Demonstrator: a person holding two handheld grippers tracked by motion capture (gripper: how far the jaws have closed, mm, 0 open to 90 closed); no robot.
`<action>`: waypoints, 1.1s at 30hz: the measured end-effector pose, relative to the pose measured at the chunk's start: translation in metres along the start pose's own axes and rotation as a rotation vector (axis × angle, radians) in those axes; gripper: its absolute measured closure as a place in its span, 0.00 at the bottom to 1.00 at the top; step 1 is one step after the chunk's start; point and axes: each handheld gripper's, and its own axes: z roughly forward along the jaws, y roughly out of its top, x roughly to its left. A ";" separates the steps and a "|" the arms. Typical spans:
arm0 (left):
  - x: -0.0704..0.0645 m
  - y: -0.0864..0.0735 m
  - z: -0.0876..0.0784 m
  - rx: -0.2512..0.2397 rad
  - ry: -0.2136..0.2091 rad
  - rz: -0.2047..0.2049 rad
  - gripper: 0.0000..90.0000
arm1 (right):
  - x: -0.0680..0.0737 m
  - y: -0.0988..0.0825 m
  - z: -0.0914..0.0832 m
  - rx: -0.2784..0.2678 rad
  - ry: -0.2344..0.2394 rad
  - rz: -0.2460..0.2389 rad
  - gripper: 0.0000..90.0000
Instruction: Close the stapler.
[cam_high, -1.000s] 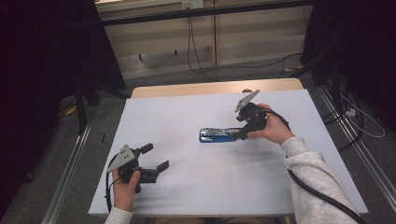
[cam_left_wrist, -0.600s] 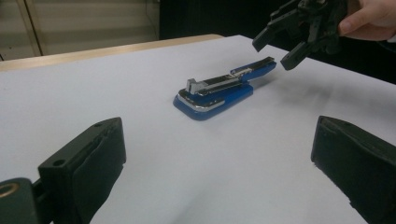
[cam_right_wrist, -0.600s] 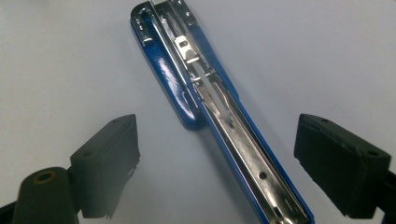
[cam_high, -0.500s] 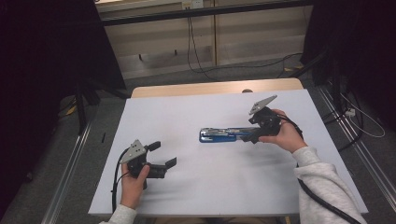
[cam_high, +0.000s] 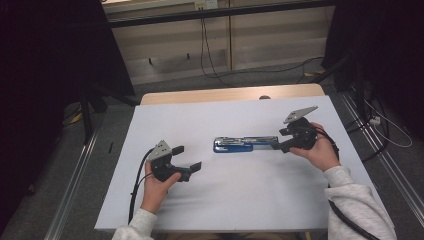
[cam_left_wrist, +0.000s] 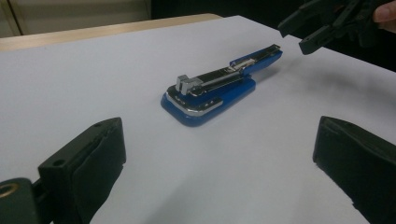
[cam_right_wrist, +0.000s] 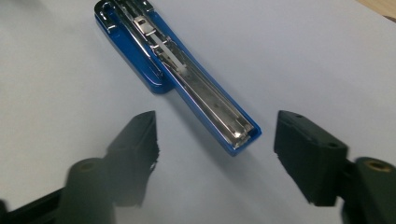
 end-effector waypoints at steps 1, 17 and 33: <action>0.000 0.001 0.004 0.021 0.012 0.012 0.04 | 0.000 -0.002 -0.002 0.003 -0.012 -0.006 0.43; 0.018 0.009 0.050 0.123 0.069 -0.116 0.84 | -0.008 -0.029 -0.005 0.037 -0.132 0.082 0.98; 0.020 0.011 0.086 0.201 0.097 -0.118 1.00 | -0.006 -0.030 0.023 0.100 -0.129 0.063 1.00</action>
